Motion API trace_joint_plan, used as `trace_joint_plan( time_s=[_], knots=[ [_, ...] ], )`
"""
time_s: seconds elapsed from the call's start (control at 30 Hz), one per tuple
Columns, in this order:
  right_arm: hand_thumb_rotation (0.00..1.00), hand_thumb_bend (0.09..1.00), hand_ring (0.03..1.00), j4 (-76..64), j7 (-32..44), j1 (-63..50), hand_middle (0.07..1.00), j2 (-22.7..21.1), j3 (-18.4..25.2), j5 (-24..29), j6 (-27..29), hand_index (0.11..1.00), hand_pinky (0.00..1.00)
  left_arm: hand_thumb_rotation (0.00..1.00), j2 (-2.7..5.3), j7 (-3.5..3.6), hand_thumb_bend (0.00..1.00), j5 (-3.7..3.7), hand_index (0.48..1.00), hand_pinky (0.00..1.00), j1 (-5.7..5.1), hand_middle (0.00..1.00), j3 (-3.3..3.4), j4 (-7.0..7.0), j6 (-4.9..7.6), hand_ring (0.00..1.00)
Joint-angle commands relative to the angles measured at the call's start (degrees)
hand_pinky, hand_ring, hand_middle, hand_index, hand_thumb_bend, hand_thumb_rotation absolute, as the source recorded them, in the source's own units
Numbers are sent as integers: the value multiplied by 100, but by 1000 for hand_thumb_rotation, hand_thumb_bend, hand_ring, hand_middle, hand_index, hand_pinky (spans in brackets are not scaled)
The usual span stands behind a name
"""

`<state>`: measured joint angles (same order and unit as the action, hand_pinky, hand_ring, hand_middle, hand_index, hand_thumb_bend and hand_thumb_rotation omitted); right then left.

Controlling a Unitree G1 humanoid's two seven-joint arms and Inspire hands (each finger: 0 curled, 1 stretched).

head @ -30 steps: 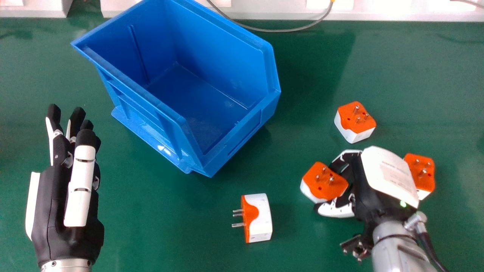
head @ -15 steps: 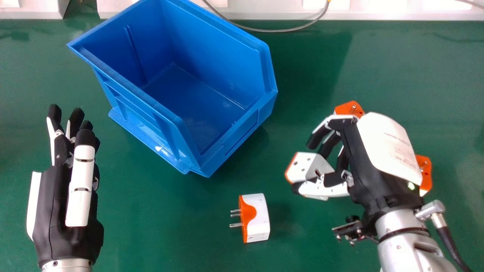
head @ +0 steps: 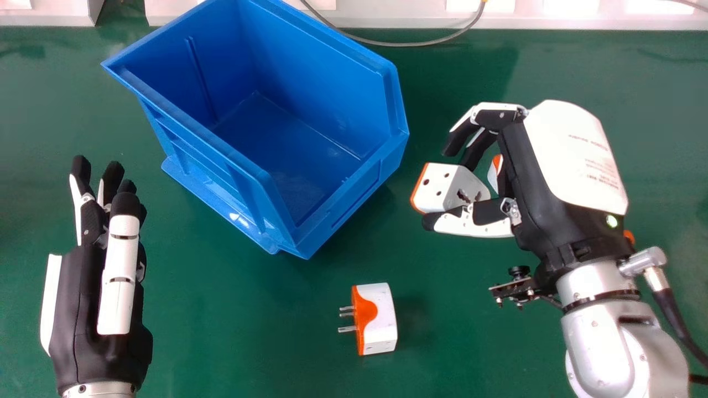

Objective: Pick all objects and put in blue box

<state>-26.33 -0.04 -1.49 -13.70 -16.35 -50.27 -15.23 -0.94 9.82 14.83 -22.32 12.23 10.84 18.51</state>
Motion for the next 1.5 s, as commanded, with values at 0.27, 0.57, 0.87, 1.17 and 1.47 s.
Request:
trace_joint_plan(
  time_s=[0.27,0.57,0.87,1.17,1.47],
  knots=[
    [0,506,159,772,-43,1575,410,544,-125,164,227,493,113,717,22,65,482,88,982,1000,4,988,-36,75,153,994],
    [0,515,163,2206,-164,3074,458,1088,-445,-39,4,486,114,732,-8,59,485,46,982,1000,-51,989,-51,150,124,995],
    [0,498,338,4074,-512,4547,462,1451,-789,-113,-129,561,196,739,11,7,491,19,981,1000,-157,988,-83,266,98,998],
    [0,506,366,6078,-1031,5647,491,1795,-901,323,162,539,243,725,37,-1,486,39,985,1000,-283,993,-129,372,65,1000],
    [0,507,375,7530,-1262,6358,502,2025,-1024,617,427,543,250,722,84,-65,499,-29,987,1000,-412,991,-191,452,79,999]
  ],
)
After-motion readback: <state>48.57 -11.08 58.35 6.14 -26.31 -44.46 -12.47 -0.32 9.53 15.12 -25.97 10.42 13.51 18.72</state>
